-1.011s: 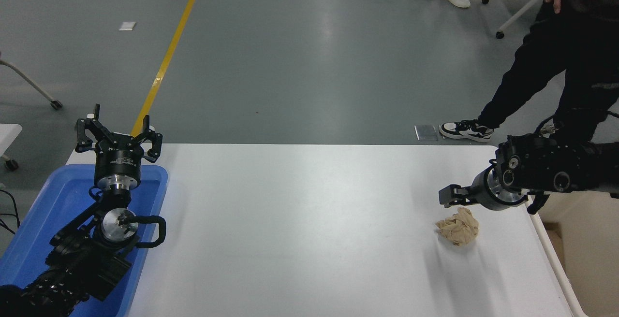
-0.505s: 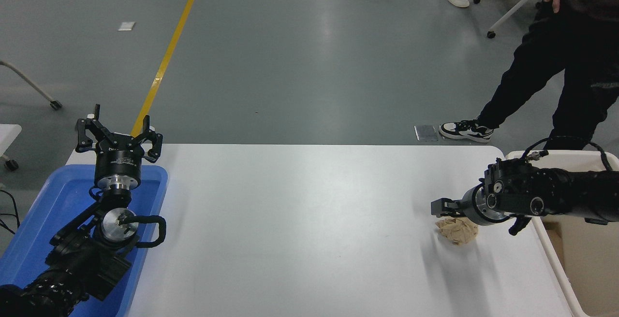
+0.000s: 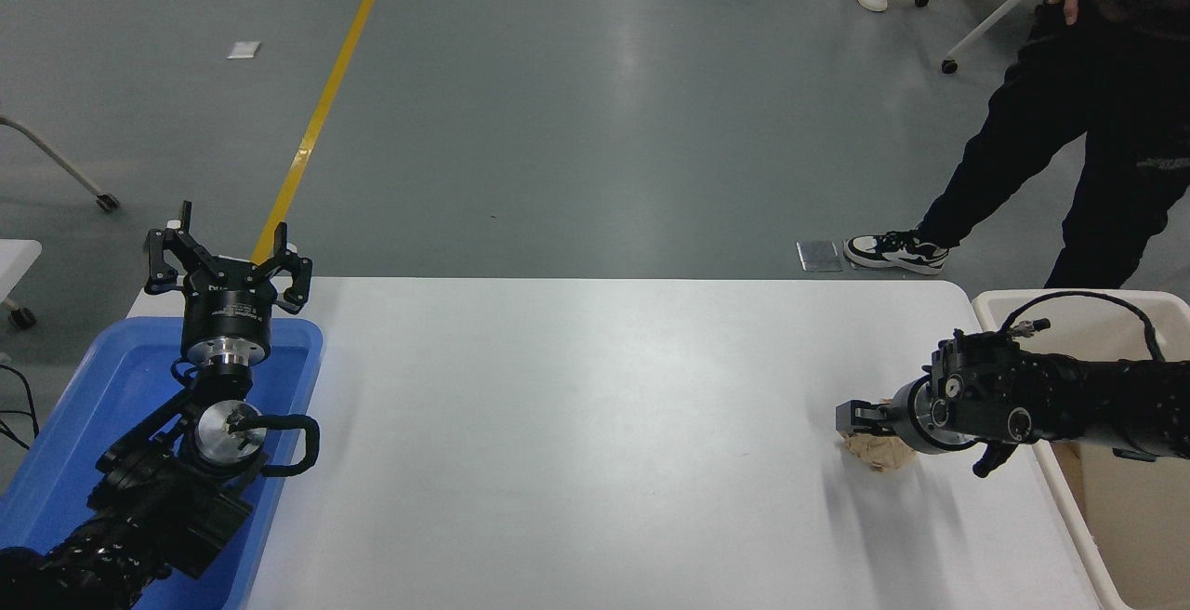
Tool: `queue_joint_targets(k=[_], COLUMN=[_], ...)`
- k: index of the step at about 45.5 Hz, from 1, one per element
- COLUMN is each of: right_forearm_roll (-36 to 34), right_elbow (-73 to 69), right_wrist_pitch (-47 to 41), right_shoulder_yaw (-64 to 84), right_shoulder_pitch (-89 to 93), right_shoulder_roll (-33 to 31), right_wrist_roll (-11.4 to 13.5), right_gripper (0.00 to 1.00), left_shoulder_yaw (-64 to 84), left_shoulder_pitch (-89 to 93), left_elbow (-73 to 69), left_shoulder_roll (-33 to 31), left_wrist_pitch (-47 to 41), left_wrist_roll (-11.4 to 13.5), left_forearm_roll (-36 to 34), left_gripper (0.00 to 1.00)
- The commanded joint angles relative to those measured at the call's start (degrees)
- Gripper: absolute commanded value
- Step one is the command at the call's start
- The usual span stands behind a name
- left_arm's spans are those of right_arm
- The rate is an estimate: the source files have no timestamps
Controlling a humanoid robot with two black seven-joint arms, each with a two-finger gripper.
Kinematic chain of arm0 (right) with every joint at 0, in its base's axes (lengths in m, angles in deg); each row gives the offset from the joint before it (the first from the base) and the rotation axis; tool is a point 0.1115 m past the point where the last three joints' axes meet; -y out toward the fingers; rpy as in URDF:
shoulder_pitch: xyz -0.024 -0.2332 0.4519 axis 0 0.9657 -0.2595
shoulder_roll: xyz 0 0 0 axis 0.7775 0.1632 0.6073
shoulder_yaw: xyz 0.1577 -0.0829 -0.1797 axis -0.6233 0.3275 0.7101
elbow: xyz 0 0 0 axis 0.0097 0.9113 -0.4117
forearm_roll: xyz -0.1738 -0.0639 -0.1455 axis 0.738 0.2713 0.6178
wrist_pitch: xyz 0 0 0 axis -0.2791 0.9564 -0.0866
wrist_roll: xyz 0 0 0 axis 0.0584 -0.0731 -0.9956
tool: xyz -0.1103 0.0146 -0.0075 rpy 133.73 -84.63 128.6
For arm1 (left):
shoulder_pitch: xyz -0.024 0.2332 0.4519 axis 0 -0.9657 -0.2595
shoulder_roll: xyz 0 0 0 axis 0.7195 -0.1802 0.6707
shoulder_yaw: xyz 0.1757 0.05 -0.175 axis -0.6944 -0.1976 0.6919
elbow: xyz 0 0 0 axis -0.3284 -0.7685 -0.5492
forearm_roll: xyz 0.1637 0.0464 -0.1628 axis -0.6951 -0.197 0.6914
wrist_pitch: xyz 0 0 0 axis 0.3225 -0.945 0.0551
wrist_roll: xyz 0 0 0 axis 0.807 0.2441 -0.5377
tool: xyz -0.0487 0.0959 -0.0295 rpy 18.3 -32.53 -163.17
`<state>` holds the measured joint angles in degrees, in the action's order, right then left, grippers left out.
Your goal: Pick up paper ball place in dustbin
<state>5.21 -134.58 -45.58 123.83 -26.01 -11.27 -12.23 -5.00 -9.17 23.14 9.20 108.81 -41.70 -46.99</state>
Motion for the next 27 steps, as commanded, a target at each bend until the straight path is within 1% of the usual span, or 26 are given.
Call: queue_joint_targets(k=[1, 7, 10, 17, 18, 25, 27], right_forearm_roll=[-0.2, -0.3, -1.0, -1.1, -1.2, -1.4, -2.4], right_elbow=[-0.3, -2.3, -5.2, -14.0, -16.6, -27.4, -31.9], right_wrist_pitch=[-0.7, -2.6, -3.2, -5.9, -6.7, -7.6, -9.4], right_shoulder_yaw=[0.2, 2.3, 4.0, 8.8, 11.0, 17.3, 21.0], right_shoulder_pitch=[-0.3, -3.7, -7.3, -19.6, -23.7, -37.7, -45.6], right_shoulder_roll=[-0.1, -0.8, -2.3, -7.9, -9.5, -15.1, -16.7], right_wrist_roll=[-0.1, -0.1, -0.2, -0.2, -0.2, -0.2, -0.2], right_gripper=[0.00, 0.00, 0.00, 0.00, 0.00, 0.00, 0.00], left_shoulder_yaw=[0.0, 0.0, 0.0, 0.0, 0.0, 0.0, 0.0], left_shoulder_pitch=[0.0, 0.0, 0.0, 0.0, 0.0, 0.0, 0.0], left_elbow=[0.0, 0.0, 0.0, 0.0, 0.0, 0.0, 0.0], left_shoulder_roll=[0.0, 0.0, 0.0, 0.0, 0.0, 0.0, 0.0], left_wrist_pitch=[0.0, 0.0, 0.0, 0.0, 0.0, 0.0, 0.0], left_wrist_roll=[0.0, 0.0, 0.0, -0.1, -0.1, -0.1, -0.1], left_forearm_roll=[0.0, 0.0, 0.0, 0.0, 0.0, 0.0, 0.0], left_gripper=[0.99, 0.99, 0.99, 0.99, 0.99, 0.99, 0.99])
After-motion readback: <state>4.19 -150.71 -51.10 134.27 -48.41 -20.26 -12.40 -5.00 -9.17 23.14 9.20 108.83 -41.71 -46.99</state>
